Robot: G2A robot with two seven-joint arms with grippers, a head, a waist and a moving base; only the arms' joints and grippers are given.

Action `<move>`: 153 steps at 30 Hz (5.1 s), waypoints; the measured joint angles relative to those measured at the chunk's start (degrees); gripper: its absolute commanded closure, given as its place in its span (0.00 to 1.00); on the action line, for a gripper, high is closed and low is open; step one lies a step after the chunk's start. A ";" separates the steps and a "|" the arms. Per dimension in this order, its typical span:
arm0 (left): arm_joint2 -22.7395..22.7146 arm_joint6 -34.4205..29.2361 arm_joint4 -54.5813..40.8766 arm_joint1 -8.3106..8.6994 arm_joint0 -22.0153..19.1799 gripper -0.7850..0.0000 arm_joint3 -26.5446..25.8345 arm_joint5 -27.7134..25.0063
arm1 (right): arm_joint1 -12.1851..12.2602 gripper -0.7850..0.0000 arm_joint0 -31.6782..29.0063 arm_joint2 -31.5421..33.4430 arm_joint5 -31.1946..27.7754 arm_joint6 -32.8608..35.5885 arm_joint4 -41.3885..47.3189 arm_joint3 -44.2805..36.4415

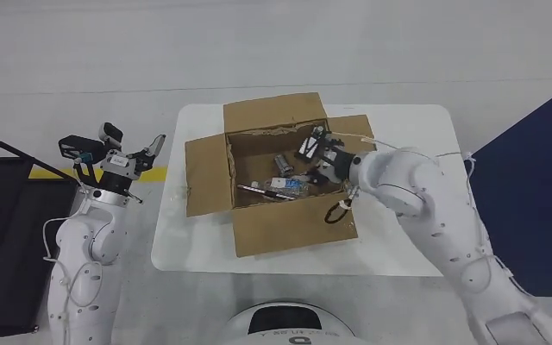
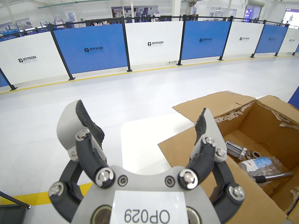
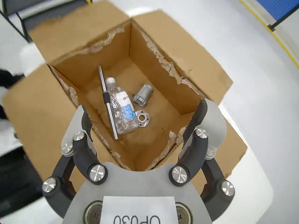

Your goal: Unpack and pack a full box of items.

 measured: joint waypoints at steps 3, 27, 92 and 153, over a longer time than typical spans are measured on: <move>0.00 0.00 0.00 0.00 0.00 0.00 0.00 0.00 | -2.87 0.22 7.91 -9.06 2.72 0.65 -1.95 9.10; 0.00 0.00 0.00 0.00 0.00 0.00 0.00 0.00 | -19.80 0.38 27.55 -32.31 1.14 -0.11 -4.49 50.59; 0.00 0.00 0.00 0.00 0.00 0.00 0.00 0.00 | -2.67 1.00 -31.87 36.97 -7.90 -28.27 1.90 -6.76; 0.00 0.00 0.00 0.00 0.00 0.00 0.00 0.00 | 15.36 1.00 -7.95 37.34 33.16 35.18 66.40 54.57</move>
